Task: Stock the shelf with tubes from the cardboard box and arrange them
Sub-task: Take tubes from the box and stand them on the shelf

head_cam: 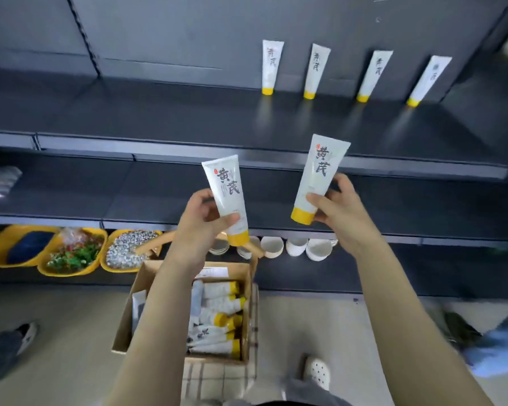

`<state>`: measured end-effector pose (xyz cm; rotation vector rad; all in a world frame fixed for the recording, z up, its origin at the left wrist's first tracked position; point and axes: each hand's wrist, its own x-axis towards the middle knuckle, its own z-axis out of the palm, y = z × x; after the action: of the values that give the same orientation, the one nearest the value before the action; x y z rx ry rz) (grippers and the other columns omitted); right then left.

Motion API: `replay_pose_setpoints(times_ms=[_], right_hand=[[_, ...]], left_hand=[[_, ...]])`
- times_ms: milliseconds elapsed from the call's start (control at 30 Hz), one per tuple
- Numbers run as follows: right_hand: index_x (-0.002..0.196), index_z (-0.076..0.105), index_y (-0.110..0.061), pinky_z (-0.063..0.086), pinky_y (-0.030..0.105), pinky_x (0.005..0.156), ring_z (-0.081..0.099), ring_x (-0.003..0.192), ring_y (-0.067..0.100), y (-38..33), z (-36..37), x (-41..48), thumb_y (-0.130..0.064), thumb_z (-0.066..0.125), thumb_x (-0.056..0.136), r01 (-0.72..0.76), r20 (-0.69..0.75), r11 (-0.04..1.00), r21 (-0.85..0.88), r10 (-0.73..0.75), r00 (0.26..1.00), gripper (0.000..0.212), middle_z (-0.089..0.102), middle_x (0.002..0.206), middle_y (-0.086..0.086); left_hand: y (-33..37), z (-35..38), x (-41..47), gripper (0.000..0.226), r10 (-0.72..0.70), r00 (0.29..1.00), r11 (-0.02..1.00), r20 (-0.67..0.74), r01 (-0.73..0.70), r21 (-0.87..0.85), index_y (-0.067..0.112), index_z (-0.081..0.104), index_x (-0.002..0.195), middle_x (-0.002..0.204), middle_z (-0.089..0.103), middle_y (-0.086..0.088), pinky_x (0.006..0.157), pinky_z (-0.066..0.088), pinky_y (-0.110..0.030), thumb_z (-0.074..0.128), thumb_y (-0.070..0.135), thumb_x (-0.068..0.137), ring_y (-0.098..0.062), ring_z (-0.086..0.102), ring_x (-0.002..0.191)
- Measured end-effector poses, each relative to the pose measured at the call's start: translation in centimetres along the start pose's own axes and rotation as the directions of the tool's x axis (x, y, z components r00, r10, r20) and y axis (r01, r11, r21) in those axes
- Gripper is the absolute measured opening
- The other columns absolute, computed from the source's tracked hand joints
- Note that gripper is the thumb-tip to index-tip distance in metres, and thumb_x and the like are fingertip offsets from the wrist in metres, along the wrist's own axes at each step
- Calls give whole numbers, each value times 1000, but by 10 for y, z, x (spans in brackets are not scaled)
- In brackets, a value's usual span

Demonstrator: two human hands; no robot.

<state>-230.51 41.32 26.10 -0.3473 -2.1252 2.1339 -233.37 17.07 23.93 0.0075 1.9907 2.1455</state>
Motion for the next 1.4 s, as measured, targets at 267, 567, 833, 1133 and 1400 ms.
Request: replay_pose_setpoints(times_ms=[267,567,833,1133,1400], right_hand=[[113,46,-25,58,40,76,67,99,22,-26,-117,58,-12,76,78,102,-168,995,-6,-102,981,47,65,111,7],[114,43,-24,58,34,70,64,102,18,-52,-222,106,-13,77,77,162,-245,987,-6,-159,956,52,61,113,0],[104,45,-25,58,45,77,65,97,22,-41,-254,134,-26,83,69,115,-332,993,7,-106,937,52,60,98,-3],[111,42,-25,56,43,81,62,99,18,-30,-238,188,-29,79,74,79,-230,990,-118,-104,968,53,61,104,-3],[115,40,-23,52,36,89,59,106,16,-27,-160,260,-16,77,76,213,-28,945,-249,-226,974,55,58,120,-2]], left_hand=[[29,124,38,42,190,972,982,-138,-188,23,24,52,106,105,69,3,73,52,-21,71,0,78,-4,65,91],[45,232,80,44,223,943,975,-248,-214,61,16,52,117,110,67,-1,89,54,-39,72,6,79,-18,65,101],[67,263,109,53,282,928,956,-243,-249,156,12,47,117,110,64,-4,77,59,-38,76,3,73,-21,65,100],[56,251,153,57,287,858,946,-426,-183,269,25,40,113,116,57,3,91,53,-41,76,6,74,-18,58,106],[62,183,239,50,290,827,937,-482,-143,317,20,42,116,115,60,3,84,50,-30,72,8,78,-14,59,103]])
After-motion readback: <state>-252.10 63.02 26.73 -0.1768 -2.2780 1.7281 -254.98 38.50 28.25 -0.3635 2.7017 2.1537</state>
